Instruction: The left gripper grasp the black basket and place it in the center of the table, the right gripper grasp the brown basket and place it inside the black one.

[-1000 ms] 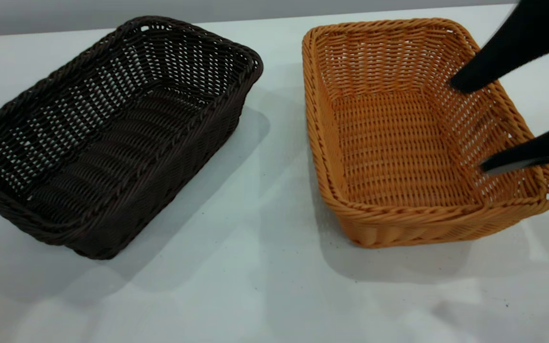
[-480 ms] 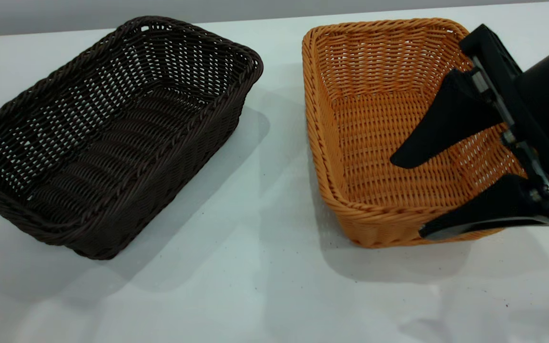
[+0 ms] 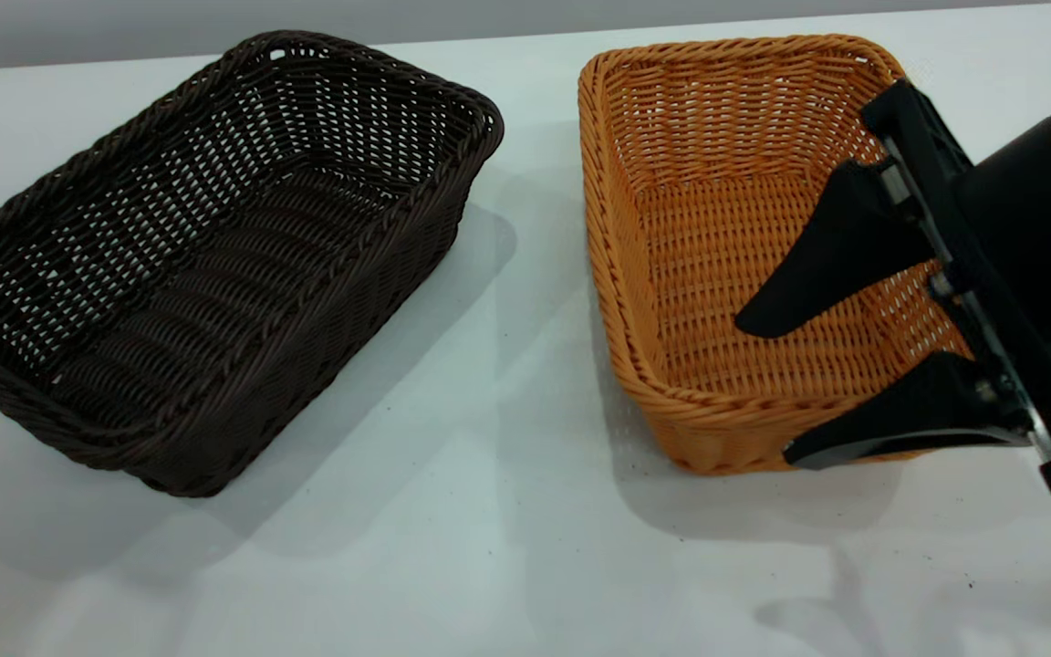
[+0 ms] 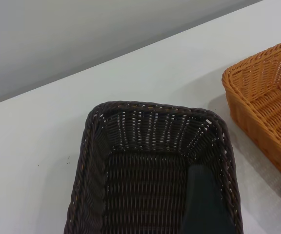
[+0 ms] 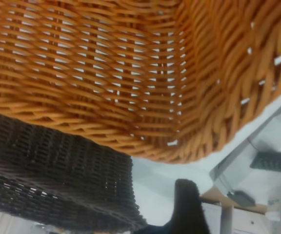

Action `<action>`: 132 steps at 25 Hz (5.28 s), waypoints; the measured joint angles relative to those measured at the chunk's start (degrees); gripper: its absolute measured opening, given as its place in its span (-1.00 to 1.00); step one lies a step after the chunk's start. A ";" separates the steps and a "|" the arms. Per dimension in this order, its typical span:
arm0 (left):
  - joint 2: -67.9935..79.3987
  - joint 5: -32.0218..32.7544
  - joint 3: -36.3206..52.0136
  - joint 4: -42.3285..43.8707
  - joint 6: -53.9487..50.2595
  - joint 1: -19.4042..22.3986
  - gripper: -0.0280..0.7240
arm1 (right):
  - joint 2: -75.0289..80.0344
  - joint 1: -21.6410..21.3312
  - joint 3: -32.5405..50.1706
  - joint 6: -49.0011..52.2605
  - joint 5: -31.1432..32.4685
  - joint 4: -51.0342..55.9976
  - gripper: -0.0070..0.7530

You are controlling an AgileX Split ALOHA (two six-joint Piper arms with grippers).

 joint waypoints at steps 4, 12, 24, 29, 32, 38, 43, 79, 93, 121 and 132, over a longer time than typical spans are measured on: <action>0.00 -0.06 0.00 0.00 0.00 0.00 0.09 | 1.15 0.00 -0.05 -0.82 -1.79 0.42 0.28; 0.00 0.13 0.00 -0.05 0.00 0.00 0.09 | 3.46 0.00 -0.05 -0.89 -4.68 1.16 0.28; 0.00 0.80 0.00 0.00 0.00 0.00 0.09 | 6.13 0.00 -0.05 -4.05 -11.58 1.12 0.28; 0.00 0.80 0.00 0.06 0.00 0.00 0.09 | 6.44 0.00 -0.05 -4.05 -13.95 1.00 0.28; 0.00 0.80 0.00 0.06 0.00 0.00 0.09 | 7.69 0.00 -0.05 -3.86 -13.57 1.21 0.28; 0.00 0.92 0.00 0.06 0.00 0.00 0.09 | 8.98 0.00 -0.05 -4.65 -12.67 1.51 0.28; 0.00 1.37 0.00 0.06 0.00 0.00 0.09 | 9.10 0.00 -0.05 -5.28 -15.83 2.70 0.22; 7.84 5.26 0.67 -1.37 -3.01 -0.12 0.09 | 1.41 -6.28 0.13 -26.19 -18.99 2.77 -0.70; 22.14 -9.84 3.62 -3.23 -5.64 -15.52 0.09 | -11.73 -27.31 0.01 -38.66 -0.69 -15.31 -0.70; 42.43 -37.62 3.47 -3.35 -11.21 -31.37 0.09 | -15.81 -31.69 -7.06 -48.01 9.01 -17.35 -0.70; 47.43 -37.12 3.47 -3.35 -11.96 -31.37 0.09 | -15.81 -31.69 -7.99 -48.45 9.30 -17.74 -0.70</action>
